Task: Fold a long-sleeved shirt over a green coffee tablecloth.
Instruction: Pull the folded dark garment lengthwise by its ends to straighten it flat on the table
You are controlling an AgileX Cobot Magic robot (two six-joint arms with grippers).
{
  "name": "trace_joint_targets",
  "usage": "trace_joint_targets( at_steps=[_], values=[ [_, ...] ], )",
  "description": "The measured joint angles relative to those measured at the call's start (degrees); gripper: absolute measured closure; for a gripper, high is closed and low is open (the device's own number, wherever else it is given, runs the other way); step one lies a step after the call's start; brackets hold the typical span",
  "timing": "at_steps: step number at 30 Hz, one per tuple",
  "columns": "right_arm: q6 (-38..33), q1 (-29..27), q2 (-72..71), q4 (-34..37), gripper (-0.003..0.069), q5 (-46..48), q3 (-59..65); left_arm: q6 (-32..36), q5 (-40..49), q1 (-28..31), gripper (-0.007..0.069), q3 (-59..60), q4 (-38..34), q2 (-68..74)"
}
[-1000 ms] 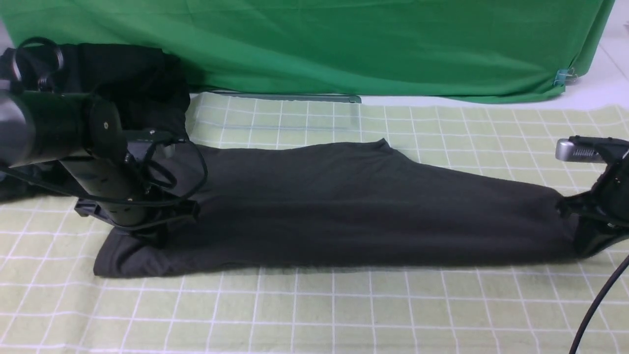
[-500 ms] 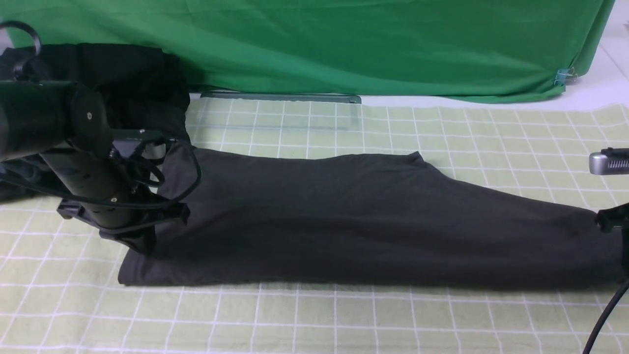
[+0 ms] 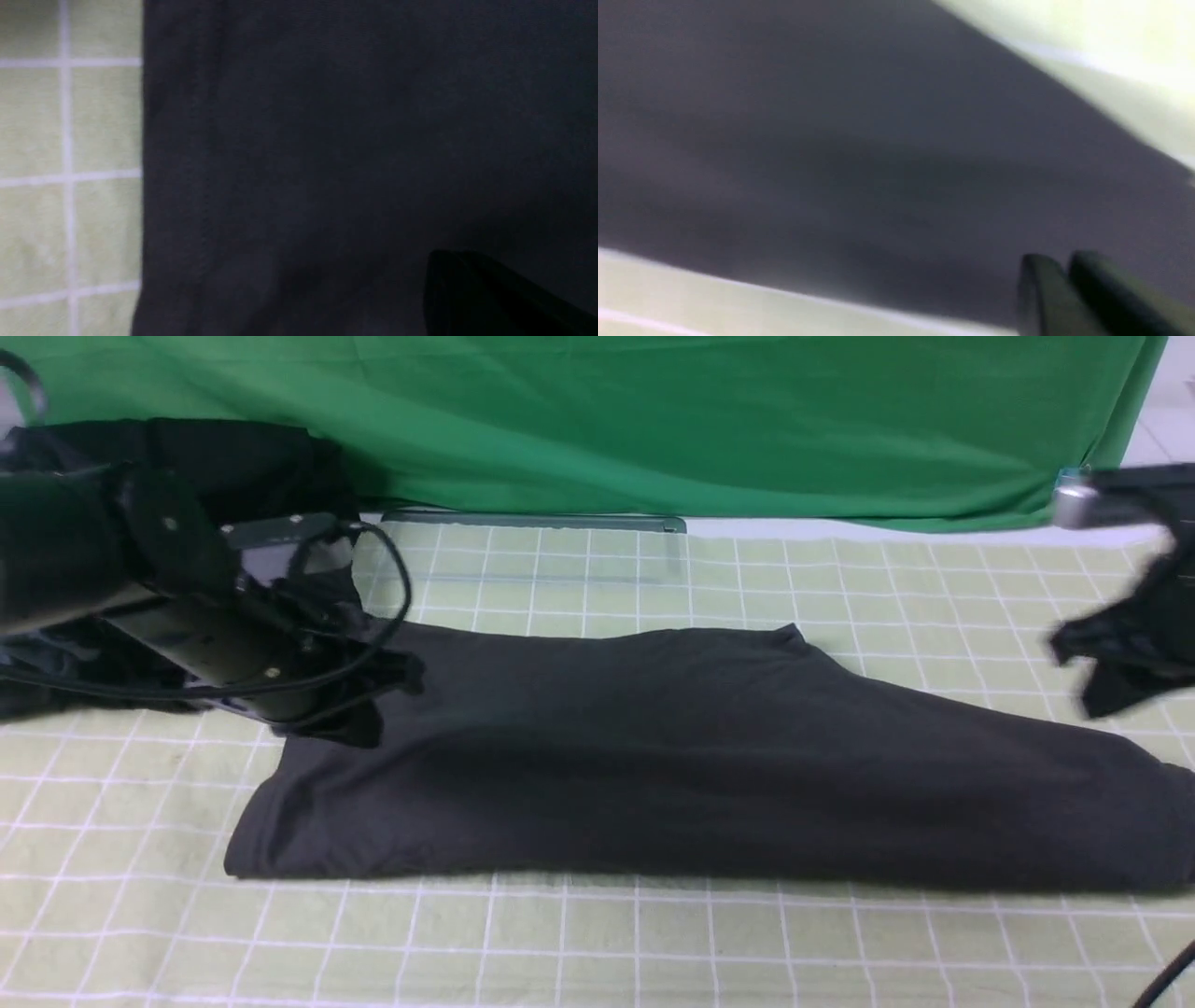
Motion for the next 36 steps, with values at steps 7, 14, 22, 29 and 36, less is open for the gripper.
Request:
trace_joint_targets(
  at_steps=[7, 14, 22, 29, 36],
  values=[
    [-4.0, 9.6, 12.3, 7.5, 0.0649, -8.5, -4.1, -1.2, -1.6, -2.6, 0.0629, -1.4, 1.1, 6.0],
    [-1.9, 10.2, 19.4, 3.8, 0.065, -11.2, -4.6, -7.5, -0.5, -1.4, 0.0629, -2.6, 5.8, 8.9],
    [5.2, 6.8, 11.8, -10.1, 0.0649, -6.5, -4.4, -7.8, 5.1, 0.0, 0.0629, -2.4, 10.0, 2.6],
    [8.1, -7.9, 3.2, -12.0, 0.0599, -1.0, 3.4, -6.4, 5.8, -1.2, 0.0629, -2.4, 7.8, -6.1],
    [8.1, -18.8, 5.5, -7.8, 0.0198, -4.0, 9.3, -6.2, 1.4, -1.4, 0.0629, 2.5, 8.1, 0.0]
  ],
)
